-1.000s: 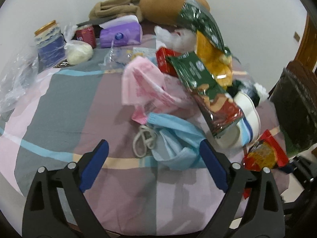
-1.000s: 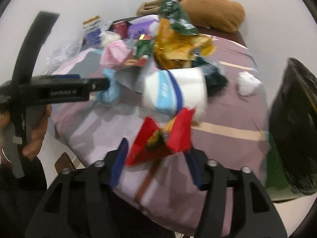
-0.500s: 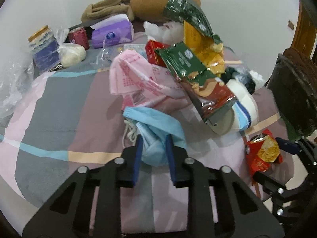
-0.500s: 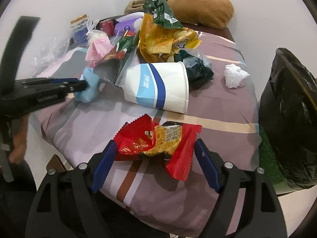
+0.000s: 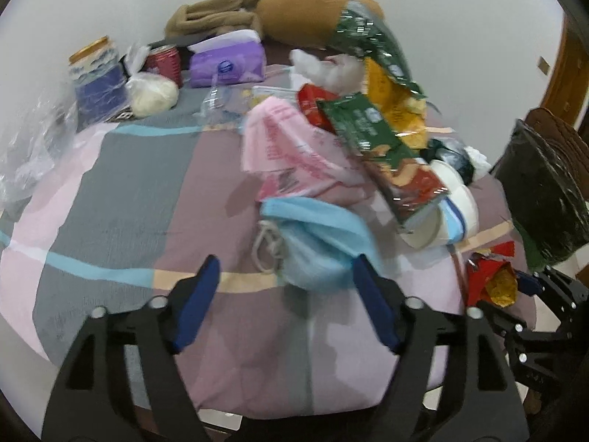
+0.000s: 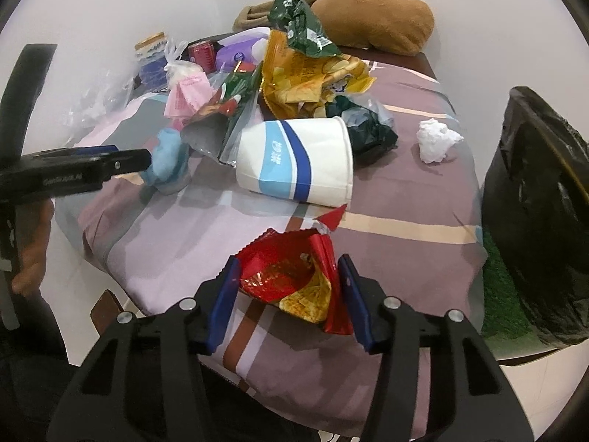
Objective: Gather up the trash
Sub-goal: 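Carry both items to the black bin and release them inside, then grasp the white-and-blue paper cup with the right gripper while the left gripper grasps the green snack bag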
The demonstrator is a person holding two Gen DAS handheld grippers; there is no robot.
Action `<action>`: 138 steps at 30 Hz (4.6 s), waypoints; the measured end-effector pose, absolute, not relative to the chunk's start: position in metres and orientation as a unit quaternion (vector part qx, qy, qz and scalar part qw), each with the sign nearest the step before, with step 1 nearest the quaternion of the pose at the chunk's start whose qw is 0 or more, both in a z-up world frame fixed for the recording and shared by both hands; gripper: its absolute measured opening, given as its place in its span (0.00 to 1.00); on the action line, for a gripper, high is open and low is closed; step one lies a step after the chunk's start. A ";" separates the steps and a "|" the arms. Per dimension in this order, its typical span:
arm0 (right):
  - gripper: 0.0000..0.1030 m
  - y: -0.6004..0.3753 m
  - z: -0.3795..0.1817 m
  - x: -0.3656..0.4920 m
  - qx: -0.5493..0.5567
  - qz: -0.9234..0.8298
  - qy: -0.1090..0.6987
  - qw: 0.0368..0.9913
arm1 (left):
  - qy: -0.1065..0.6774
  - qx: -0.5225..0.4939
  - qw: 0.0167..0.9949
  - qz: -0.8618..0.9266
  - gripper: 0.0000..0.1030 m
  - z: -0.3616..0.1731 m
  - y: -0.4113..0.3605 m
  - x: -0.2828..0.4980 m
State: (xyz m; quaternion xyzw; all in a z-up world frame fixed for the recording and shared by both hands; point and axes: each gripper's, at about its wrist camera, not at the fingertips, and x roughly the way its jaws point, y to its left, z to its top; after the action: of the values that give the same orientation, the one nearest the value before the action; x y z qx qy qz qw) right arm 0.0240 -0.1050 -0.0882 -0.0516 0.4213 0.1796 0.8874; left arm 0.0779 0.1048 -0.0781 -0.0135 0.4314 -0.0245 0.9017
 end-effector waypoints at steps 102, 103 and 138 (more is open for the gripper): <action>0.86 -0.069 -0.065 0.046 -0.009 0.357 0.397 0.846 | 0.438 -0.091 0.894 0.022 0.91 -0.089 0.159 0.144; 0.85 -0.067 -0.062 0.041 -0.017 0.365 0.391 0.845 | 0.439 -0.092 0.893 0.020 0.91 -0.090 0.158 0.144; 0.77 -0.081 -0.096 0.067 -0.112 0.154 0.415 0.890 | 0.431 -0.082 0.894 -0.089 0.91 -0.069 0.105 0.143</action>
State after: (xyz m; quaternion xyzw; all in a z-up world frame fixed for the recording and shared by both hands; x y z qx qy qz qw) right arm 0.0675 -0.0811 -0.0961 -0.1121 0.4153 0.1540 0.8895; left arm 0.1426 0.1052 -0.0689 -0.0820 0.4308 -0.0895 0.8942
